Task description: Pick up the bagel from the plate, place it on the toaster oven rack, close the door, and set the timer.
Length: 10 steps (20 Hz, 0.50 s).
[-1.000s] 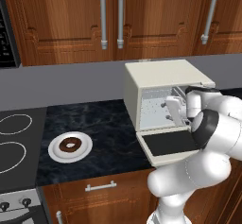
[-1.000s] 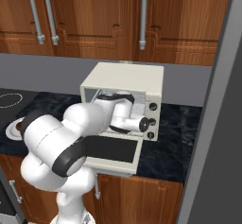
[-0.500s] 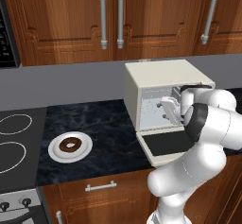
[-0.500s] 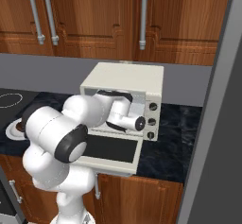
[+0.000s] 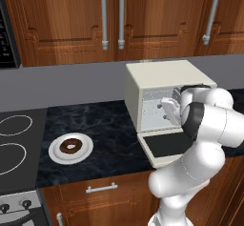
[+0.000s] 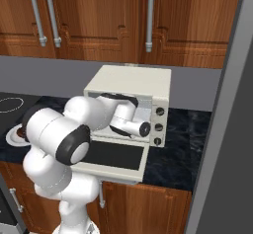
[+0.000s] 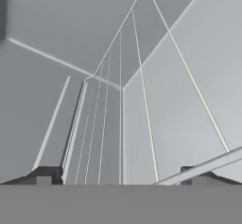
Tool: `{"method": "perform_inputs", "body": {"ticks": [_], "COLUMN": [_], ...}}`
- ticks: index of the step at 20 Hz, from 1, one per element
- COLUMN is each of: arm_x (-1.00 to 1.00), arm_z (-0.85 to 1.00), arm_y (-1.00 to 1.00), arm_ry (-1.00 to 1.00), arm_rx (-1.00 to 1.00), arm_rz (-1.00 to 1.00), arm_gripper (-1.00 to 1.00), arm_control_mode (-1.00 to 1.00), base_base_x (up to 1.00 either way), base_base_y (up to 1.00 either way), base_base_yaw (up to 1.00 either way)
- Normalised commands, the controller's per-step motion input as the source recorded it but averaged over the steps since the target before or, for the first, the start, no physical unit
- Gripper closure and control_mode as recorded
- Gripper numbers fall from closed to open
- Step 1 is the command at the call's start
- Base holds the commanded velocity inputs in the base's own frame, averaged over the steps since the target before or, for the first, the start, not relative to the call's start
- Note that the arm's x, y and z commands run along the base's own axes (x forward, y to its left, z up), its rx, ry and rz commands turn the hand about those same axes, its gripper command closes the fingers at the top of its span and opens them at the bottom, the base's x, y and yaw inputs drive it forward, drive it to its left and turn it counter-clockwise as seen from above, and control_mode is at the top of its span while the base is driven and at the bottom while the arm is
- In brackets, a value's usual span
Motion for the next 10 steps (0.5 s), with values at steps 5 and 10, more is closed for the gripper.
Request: {"method": "perform_inputs", "body": {"ticks": [5, 10], "arm_x": [0.07, 0.00], "arm_z": [-0.10, -0.01], "arm_y": [0.02, 0.00], "arm_ry": [0.00, 0.01], "arm_rx": [0.00, 0.00], "arm_rz": [-0.01, -0.04], "arm_gripper": [1.00, 1.00], "arm_control_mode": [-1.00, -1.00], "base_base_x": [0.00, 0.00], "base_base_y": [0.00, 0.00], "base_base_yaw": [0.00, 0.00]}}
